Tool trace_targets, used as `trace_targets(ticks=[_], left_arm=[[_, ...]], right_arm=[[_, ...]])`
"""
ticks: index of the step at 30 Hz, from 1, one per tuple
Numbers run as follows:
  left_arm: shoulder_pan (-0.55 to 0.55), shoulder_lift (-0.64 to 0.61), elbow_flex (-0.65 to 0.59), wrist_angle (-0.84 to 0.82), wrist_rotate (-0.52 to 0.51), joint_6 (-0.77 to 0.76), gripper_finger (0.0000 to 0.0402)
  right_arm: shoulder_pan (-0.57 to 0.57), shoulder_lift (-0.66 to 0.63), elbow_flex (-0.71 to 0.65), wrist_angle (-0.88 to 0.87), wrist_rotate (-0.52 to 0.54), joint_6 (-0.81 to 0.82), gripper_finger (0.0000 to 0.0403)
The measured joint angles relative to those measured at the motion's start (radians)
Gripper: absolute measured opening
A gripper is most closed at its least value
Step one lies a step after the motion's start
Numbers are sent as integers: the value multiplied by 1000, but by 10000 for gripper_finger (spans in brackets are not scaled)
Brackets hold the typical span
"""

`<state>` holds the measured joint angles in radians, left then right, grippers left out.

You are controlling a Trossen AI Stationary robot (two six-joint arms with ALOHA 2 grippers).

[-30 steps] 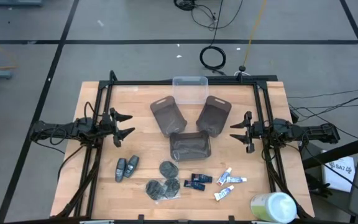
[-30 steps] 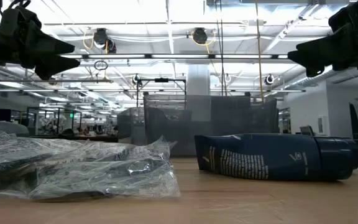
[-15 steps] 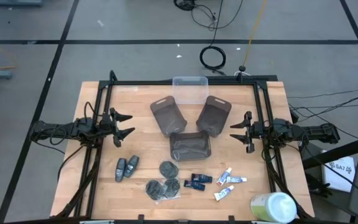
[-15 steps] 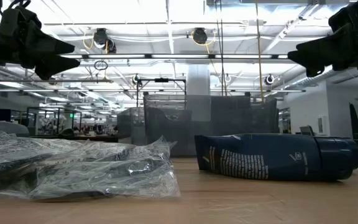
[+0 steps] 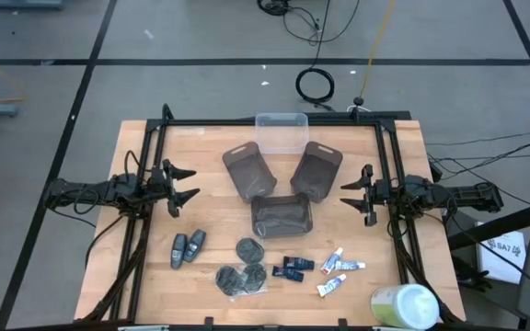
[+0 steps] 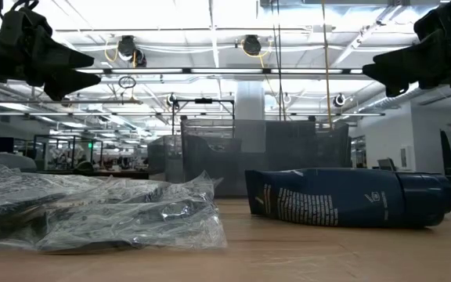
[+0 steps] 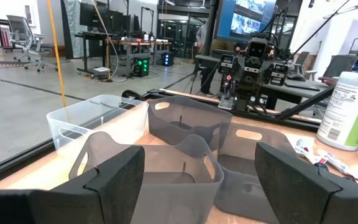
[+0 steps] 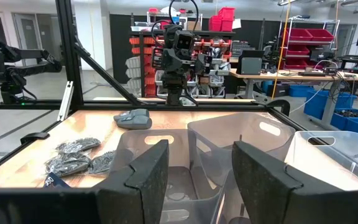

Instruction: Pick & Place Travel size toiletries

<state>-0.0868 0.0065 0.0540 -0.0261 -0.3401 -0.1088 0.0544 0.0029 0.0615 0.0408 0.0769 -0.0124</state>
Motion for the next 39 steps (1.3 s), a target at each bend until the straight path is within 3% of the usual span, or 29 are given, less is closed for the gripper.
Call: trace_targets(ticks=[34, 39], left_arm=[[0, 0, 0, 0, 0, 0, 296], [0, 0, 0, 0, 0, 0, 296]], right_arm=[[0, 1, 0, 36, 3, 8, 169], [0, 1, 0, 146, 2, 313, 169]])
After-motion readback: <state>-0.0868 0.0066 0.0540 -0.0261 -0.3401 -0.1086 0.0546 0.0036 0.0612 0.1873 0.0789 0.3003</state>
